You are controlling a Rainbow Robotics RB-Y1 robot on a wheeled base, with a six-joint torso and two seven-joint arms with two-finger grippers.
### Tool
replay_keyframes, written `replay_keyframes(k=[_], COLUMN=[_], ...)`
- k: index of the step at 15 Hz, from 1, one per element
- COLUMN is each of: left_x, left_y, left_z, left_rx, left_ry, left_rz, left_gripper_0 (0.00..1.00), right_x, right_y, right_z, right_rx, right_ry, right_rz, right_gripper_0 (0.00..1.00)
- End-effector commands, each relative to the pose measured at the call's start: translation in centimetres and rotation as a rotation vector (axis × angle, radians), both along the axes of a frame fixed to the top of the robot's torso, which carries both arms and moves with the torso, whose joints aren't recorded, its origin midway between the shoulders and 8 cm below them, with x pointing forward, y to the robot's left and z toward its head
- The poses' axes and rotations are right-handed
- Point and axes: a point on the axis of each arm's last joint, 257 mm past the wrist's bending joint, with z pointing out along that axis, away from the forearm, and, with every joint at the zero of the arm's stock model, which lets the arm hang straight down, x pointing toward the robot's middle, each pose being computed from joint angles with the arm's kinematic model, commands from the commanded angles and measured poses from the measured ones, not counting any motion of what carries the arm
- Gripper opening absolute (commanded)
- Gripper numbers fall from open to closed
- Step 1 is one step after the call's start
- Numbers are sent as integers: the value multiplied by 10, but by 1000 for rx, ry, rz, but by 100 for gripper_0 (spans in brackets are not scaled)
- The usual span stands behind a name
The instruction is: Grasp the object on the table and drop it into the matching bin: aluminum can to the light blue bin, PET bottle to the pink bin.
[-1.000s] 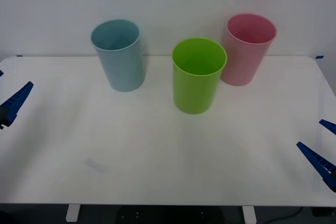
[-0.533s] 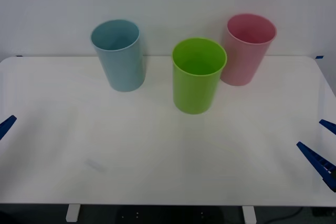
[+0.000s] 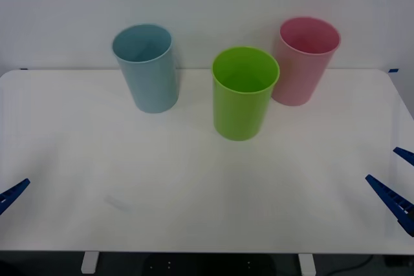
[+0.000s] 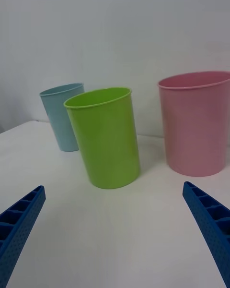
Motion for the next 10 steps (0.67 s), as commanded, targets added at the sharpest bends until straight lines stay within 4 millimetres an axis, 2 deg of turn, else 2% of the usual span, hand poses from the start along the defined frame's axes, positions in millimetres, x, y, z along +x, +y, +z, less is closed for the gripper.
replay_keyframes(k=[1, 6, 10], left_x=[0, -4, -4], left_y=[-5, -14, -14], left_z=[-6, -14, -15], left_rx=[-5, -23, -20], left_ry=[5, 22, 23], left_rz=[-4, -22, -22], left_gripper_0=[100, 100, 100], right_x=[0, 0, 0], right_y=[0, 0, 0], right_z=[0, 0, 0], right_rx=[0, 0, 0], right_ry=[0, 0, 0], right_rz=[0, 0, 0], right_gripper_0=[100, 100, 100])
